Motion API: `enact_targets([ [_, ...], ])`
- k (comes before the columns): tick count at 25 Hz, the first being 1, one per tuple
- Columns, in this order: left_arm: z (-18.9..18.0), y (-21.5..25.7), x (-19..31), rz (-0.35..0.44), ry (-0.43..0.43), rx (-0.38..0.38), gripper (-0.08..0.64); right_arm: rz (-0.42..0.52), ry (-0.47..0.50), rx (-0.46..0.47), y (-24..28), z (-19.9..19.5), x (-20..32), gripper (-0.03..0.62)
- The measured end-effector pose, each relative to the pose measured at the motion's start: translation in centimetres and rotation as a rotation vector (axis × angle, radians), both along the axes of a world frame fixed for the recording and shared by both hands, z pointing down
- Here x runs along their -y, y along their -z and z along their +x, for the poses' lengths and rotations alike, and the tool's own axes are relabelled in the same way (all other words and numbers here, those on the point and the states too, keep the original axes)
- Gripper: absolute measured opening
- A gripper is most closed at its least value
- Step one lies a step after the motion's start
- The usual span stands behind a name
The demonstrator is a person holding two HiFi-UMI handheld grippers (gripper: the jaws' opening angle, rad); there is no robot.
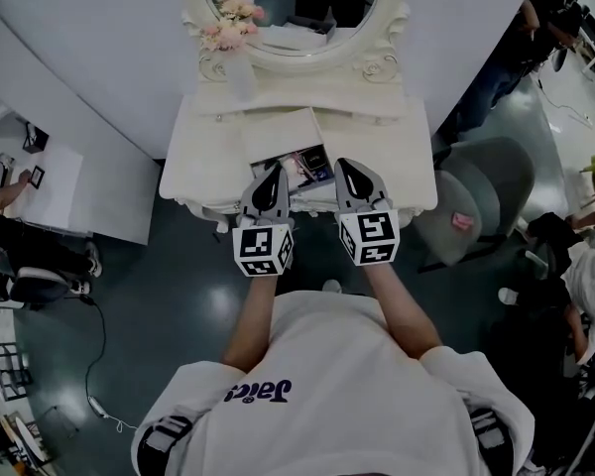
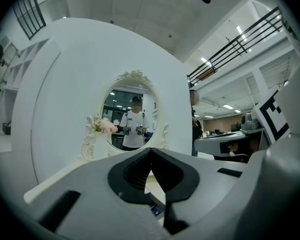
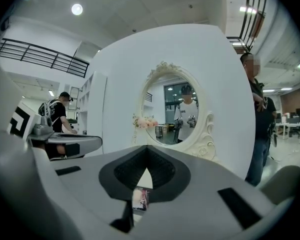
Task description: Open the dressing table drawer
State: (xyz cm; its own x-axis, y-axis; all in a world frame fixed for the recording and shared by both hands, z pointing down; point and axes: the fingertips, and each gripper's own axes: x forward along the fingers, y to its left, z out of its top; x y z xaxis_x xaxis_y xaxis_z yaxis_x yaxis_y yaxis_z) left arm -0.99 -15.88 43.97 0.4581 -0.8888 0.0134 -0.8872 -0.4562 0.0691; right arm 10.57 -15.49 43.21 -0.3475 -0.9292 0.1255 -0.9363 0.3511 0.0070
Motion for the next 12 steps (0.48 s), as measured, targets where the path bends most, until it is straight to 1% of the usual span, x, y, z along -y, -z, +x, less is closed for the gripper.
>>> enact_targets([
  [8,1.1,-0.6,-0.8,-0.013,0.008,-0.009,0.014,-0.016,-0.004,0.002,-0.8,1.4,-0.7,0.008],
  [12,1.5,-2.4,-0.6,-0.063,0.013,-0.019,0.014,-0.035,-0.008,0.002,-1.6,2.1,-0.6,0.008],
])
